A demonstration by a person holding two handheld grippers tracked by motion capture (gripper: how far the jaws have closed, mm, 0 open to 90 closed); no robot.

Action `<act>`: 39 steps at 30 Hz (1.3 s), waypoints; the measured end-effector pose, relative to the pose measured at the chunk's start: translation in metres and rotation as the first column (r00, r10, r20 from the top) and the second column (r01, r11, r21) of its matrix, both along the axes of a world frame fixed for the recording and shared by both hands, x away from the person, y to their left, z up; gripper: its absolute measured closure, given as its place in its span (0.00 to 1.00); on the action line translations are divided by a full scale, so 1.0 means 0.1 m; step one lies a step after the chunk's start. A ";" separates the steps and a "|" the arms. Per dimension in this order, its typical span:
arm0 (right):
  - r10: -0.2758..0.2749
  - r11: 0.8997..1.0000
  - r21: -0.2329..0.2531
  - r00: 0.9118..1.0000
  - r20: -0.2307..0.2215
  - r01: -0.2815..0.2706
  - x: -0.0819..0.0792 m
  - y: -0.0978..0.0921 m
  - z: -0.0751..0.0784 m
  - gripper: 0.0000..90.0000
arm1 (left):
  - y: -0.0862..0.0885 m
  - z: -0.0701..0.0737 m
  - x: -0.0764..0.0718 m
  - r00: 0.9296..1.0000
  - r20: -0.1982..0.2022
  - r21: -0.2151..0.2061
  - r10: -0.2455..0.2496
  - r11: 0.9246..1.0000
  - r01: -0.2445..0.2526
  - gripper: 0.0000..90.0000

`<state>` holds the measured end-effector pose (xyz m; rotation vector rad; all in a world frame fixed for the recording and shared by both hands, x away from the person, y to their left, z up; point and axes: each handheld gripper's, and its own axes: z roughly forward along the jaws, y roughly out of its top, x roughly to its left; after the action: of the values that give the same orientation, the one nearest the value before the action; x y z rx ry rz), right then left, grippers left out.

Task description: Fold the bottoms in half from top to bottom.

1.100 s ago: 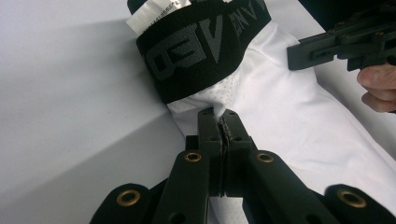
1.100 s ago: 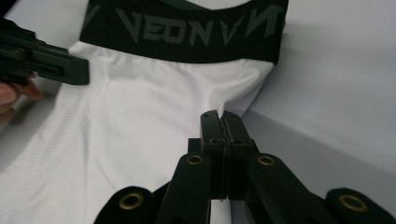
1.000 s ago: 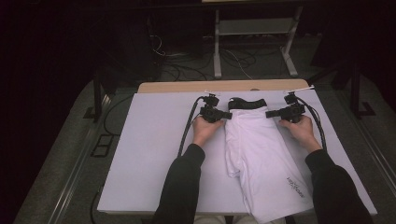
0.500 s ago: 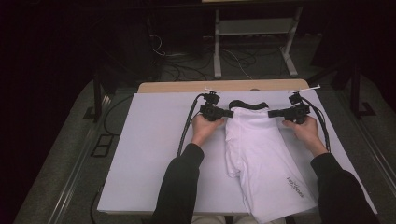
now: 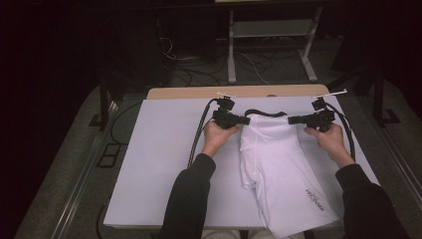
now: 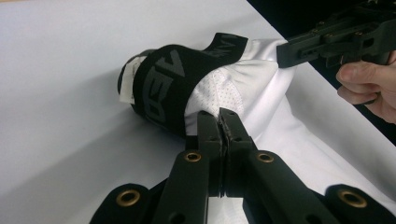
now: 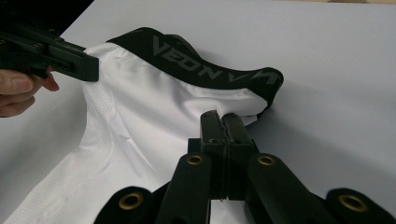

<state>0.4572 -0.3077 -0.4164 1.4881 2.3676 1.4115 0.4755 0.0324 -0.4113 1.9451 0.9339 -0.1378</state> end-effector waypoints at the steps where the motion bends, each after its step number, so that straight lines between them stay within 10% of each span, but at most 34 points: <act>1: 0.001 1.000 -0.002 1.000 0.002 -0.001 -0.01 0.00 0.01 0.98 | 0.00 0.01 -0.01 1.000 -0.001 -0.005 0.000 1.000 0.000 0.97; 39: 0.041 0.999 0.008 0.997 0.068 -0.042 -0.51 -0.07 0.18 0.98 | 0.01 0.21 -0.52 0.999 0.008 -0.063 -0.048 0.997 0.048 0.97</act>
<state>0.4066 -0.3147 -0.3986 1.3781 2.3686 1.4598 0.4240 0.0335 -0.3902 1.9089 0.8695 -0.1869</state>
